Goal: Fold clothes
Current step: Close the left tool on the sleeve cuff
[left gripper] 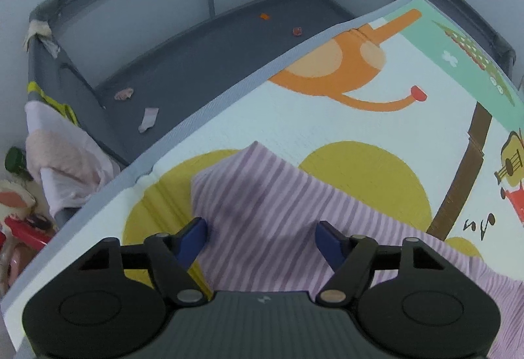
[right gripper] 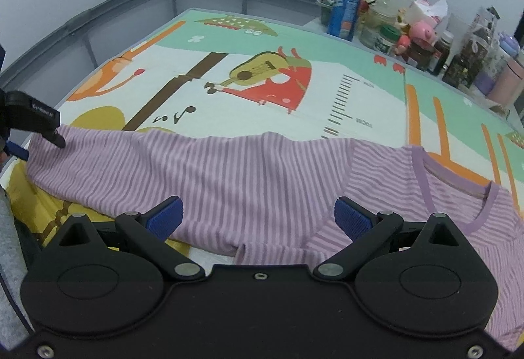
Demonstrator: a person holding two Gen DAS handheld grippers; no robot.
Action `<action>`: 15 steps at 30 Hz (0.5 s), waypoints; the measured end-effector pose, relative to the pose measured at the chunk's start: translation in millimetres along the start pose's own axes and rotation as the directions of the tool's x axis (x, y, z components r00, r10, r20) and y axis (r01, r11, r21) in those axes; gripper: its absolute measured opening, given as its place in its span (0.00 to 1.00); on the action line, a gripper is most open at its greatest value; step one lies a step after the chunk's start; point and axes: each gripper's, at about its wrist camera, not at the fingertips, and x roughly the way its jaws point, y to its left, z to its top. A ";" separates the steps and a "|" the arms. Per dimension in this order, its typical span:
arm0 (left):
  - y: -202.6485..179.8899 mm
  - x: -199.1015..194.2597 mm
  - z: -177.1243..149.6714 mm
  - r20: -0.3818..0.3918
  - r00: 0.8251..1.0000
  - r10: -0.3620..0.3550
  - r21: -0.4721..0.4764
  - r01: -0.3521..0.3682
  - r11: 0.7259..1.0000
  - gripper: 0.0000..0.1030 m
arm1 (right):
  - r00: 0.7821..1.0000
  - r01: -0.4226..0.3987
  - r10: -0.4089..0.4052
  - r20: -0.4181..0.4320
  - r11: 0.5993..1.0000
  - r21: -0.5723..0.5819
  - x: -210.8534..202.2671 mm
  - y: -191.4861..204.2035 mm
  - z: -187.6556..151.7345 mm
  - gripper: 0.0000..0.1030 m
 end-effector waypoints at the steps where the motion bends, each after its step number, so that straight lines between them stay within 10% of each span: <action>1: 0.8 1.0 -0.5 -0.002 1.000 -0.003 -0.006 0.003 1.000 0.69 | 1.000 0.001 -0.001 -0.002 1.000 0.006 -0.5 -1.5 -0.6 0.96; 15: 1.5 -9.0 -6.7 0.017 0.998 -0.055 0.004 0.055 0.998 0.20 | 1.000 0.014 -0.014 -0.010 1.000 0.011 -5.4 -2.0 -5.7 0.96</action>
